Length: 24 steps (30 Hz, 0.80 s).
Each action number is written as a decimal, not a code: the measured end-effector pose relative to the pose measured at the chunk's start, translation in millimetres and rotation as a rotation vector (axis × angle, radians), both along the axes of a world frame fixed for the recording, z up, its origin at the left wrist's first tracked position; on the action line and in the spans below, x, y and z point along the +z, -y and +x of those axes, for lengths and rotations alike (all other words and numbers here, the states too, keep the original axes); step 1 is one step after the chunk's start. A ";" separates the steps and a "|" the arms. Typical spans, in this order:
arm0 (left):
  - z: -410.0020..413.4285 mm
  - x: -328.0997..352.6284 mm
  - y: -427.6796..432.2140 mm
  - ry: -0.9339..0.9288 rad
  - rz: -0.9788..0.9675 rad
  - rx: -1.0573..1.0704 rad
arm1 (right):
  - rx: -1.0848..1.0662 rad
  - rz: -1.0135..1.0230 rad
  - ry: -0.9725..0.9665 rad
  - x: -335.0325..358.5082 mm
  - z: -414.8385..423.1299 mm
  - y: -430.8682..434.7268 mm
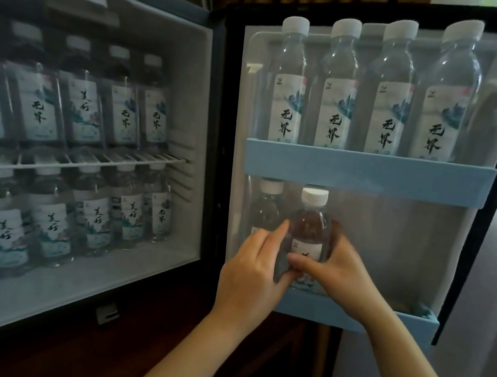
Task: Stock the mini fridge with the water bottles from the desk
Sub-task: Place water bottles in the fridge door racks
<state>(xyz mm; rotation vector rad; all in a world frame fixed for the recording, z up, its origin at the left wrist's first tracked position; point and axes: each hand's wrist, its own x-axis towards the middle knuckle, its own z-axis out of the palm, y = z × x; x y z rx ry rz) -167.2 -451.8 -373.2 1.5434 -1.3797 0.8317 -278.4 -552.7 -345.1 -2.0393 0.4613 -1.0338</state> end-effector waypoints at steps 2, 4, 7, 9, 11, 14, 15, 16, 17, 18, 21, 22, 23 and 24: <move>0.5 0.0 0.1 0.024 -0.003 0.002 | -0.007 -0.011 -0.050 -0.4 1.5 3.8; 0.7 -0.3 -0.5 0.038 0.015 0.002 | -0.016 -0.020 -0.086 -0.4 2.0 4.6; 0.8 -1.2 -2.6 0.058 0.033 0.012 | -0.030 -0.037 -0.078 1.0 1.7 -0.4; 0.9 -2.8 -4.9 0.058 0.040 0.008 | -0.034 -0.030 -0.054 2.7 0.8 -5.7; 1.2 -5.4 -8.7 0.045 0.055 0.000 | -0.044 -0.051 -0.038 3.9 0.0 -10.9; 3.6 -9.5 -18.6 0.033 0.084 0.016 | -0.059 -0.051 -0.027 2.9 -0.8 -19.3; 5.0 -10.6 -22.9 0.026 0.094 0.024 | -0.077 -0.040 -0.019 0.9 -1.3 -21.4; 6.8 -11.3 -27.3 0.014 0.104 0.033 | -0.114 -0.034 0.008 -1.6 -1.5 -23.6; 8.6 -11.7 -32.3 0.001 0.111 0.046 | -0.174 -0.038 0.063 -4.8 -1.5 -25.5; 10.6 -11.5 -37.4 -0.012 0.115 0.061 | -0.250 -0.057 0.145 -7.5 -1.7 -28.6; 17.9 -10.0 -53.5 -0.047 0.102 0.100 | -0.448 -0.231 0.416 -11.8 1.1 -40.3; 21.0 -9.5 -59.4 -0.059 0.096 0.110 | -0.479 -0.309 0.474 -12.1 4.0 -44.4; 24.5 -8.8 -65.9 -0.074 0.090 0.120 | -0.492 -0.376 0.505 -12.2 8.0 -49.2; 28.6 -8.6 -73.3 -0.084 0.085 0.135 | -0.486 -0.426 0.514 -12.0 13.6 -54.3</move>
